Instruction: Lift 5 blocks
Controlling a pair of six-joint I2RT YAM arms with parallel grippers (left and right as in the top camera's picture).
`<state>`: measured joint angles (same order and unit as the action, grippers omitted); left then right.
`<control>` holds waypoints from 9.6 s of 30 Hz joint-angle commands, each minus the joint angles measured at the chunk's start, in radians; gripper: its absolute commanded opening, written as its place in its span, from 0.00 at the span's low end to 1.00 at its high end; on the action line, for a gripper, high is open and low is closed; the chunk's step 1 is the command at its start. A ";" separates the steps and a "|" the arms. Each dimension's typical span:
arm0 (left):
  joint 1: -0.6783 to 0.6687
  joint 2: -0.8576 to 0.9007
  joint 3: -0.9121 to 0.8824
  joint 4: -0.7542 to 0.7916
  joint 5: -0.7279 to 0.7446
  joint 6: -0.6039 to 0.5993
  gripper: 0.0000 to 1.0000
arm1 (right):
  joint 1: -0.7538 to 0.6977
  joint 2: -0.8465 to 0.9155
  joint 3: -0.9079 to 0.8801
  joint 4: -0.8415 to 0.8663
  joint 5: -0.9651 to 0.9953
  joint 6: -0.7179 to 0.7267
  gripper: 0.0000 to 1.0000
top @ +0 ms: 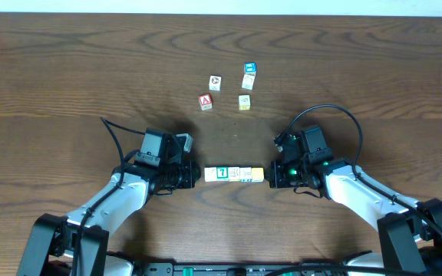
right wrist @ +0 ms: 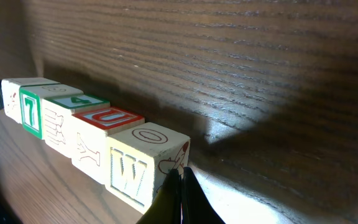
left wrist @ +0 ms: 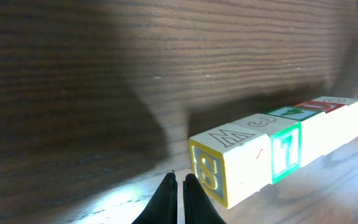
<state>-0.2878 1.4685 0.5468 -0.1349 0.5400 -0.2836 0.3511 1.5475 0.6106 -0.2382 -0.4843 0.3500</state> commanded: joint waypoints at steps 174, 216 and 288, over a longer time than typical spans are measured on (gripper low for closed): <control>-0.092 0.041 0.013 0.087 0.158 -0.095 0.07 | 0.150 0.001 0.031 0.071 -0.111 0.065 0.01; -0.092 0.036 0.029 0.088 0.186 -0.122 0.07 | 0.150 0.001 0.087 0.040 -0.157 0.083 0.01; -0.092 -0.055 0.090 0.079 0.212 -0.168 0.07 | 0.168 -0.071 0.148 -0.027 -0.156 0.080 0.01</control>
<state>-0.3347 1.4391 0.5774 -0.0837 0.5106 -0.4431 0.4393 1.5345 0.7040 -0.2966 -0.3271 0.4294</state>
